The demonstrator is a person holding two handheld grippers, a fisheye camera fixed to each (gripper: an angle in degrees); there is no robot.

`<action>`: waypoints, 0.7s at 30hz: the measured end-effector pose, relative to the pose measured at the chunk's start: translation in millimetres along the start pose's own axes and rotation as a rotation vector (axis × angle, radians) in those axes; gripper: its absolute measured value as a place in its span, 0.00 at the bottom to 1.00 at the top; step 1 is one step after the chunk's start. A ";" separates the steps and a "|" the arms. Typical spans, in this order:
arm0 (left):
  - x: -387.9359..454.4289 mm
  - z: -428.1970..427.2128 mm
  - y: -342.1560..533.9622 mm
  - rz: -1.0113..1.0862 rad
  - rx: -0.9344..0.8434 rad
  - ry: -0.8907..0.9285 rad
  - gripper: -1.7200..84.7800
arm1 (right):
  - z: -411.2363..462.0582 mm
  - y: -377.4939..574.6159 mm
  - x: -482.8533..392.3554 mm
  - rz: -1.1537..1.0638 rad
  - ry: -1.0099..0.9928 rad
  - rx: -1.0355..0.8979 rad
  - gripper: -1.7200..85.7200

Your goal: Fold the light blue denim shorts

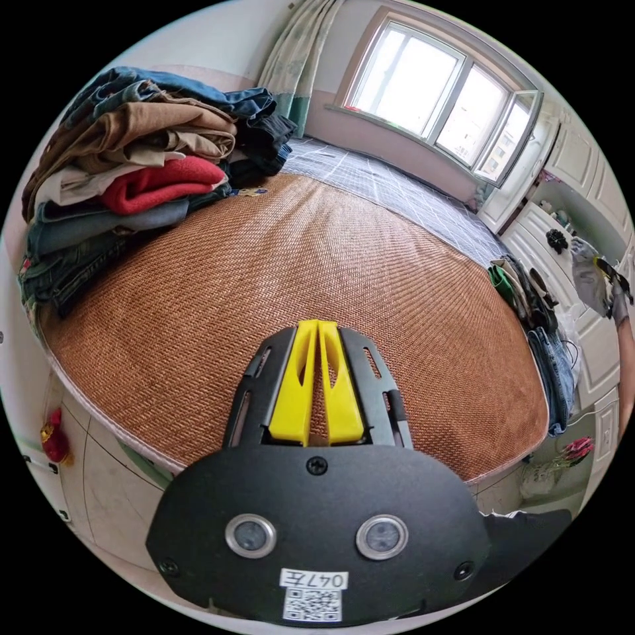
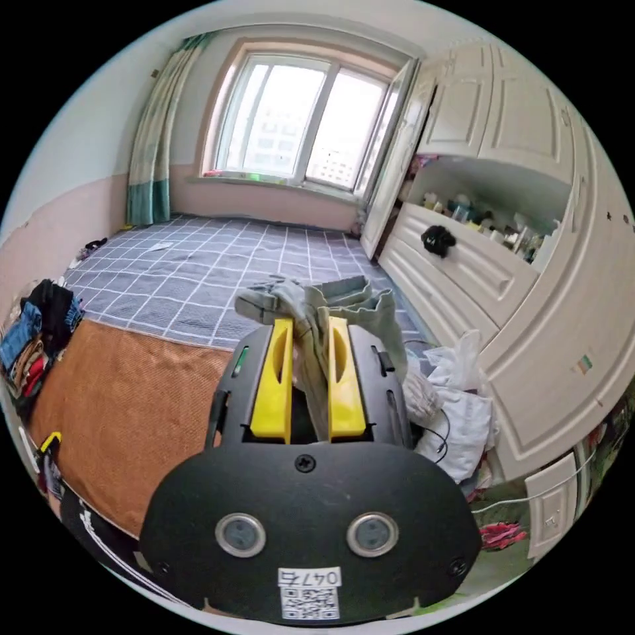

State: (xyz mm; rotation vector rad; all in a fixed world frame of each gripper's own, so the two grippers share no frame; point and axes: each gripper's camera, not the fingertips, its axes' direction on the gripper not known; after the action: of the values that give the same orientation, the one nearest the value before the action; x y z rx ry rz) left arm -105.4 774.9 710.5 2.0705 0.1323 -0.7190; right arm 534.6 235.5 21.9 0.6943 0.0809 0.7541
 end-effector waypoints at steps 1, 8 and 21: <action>1.1 0.2 3.6 0.003 0.003 0.002 0.01 | 39.0 -5.3 7.9 0.067 -0.073 -0.129 0.18; 10.9 7.1 21.5 0.024 0.010 -0.016 0.01 | 90.0 69.5 13.2 0.281 -0.632 0.143 0.05; -17.9 25.2 58.1 0.014 0.044 0.045 0.01 | 158.8 319.3 -229.9 0.214 -1.521 -0.092 0.01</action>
State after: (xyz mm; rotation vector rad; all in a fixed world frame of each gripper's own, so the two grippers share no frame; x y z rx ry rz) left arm -110.6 724.4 752.3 2.1285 0.1278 -0.6723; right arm 221.6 163.6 299.2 1.0396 -1.4150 0.2670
